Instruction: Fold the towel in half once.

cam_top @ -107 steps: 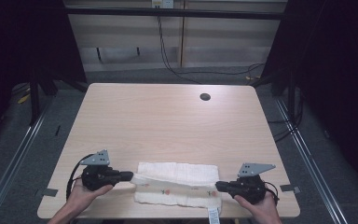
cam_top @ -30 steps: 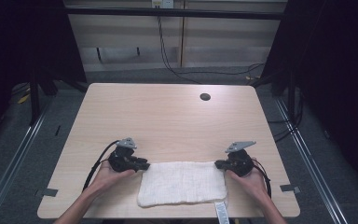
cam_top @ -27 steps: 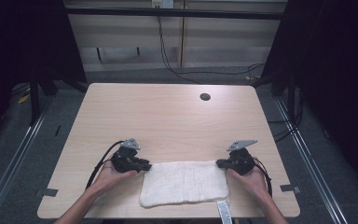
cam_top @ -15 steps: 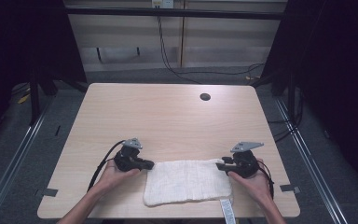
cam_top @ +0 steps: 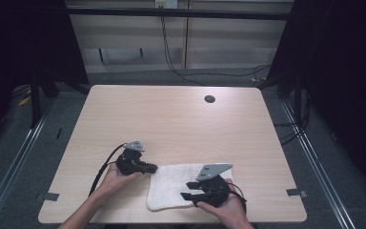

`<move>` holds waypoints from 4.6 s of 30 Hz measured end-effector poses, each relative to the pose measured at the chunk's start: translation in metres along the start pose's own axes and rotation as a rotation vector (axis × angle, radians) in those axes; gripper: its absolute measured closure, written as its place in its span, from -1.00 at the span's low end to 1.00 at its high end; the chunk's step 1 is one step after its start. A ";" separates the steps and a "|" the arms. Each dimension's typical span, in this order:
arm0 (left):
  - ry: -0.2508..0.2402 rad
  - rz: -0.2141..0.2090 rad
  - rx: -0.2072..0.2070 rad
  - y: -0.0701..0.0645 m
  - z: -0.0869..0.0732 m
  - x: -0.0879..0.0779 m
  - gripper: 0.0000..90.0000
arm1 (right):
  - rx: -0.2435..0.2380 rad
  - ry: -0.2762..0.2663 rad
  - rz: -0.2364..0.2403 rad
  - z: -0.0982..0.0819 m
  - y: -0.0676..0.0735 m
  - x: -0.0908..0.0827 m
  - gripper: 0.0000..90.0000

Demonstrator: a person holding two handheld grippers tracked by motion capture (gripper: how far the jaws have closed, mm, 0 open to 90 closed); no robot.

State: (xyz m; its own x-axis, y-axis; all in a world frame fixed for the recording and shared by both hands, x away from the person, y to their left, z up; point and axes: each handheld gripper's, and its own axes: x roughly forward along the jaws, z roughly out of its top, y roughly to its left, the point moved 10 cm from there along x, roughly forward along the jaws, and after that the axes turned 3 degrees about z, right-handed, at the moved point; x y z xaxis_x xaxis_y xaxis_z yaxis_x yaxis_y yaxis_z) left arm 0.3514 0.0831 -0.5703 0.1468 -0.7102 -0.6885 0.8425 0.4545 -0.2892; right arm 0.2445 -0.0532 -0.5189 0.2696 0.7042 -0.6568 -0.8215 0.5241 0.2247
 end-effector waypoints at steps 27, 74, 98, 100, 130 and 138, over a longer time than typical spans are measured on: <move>-0.015 -0.002 -0.006 0.005 0.002 -0.001 0.79 | -0.251 0.127 0.024 0.010 0.045 0.102 0.16; -0.133 -0.017 -0.072 0.006 0.016 -0.026 0.95 | -0.097 -0.030 0.045 0.050 0.038 0.068 0.88; -0.239 0.042 -0.106 0.024 0.020 -0.078 0.95 | -0.146 -0.087 0.100 0.100 0.064 0.086 0.88; -0.256 0.057 -0.117 0.027 0.021 -0.083 0.95 | -0.151 -0.098 0.097 0.106 0.065 0.086 0.88; -0.247 0.077 -0.030 0.009 0.056 -0.069 0.95 | -0.097 -0.208 0.034 0.107 0.050 0.048 0.89; -0.219 0.049 0.010 -0.010 0.069 -0.044 0.95 | -0.074 -0.207 -0.003 0.089 0.038 0.024 0.88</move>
State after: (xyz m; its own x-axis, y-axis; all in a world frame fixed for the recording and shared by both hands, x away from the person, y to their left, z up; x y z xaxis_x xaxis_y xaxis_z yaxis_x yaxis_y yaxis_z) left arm 0.3729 0.0726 -0.4912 0.2960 -0.7877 -0.5403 0.8366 0.4868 -0.2514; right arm 0.2644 0.0260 -0.4621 0.3639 0.7899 -0.4936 -0.8528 0.4956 0.1645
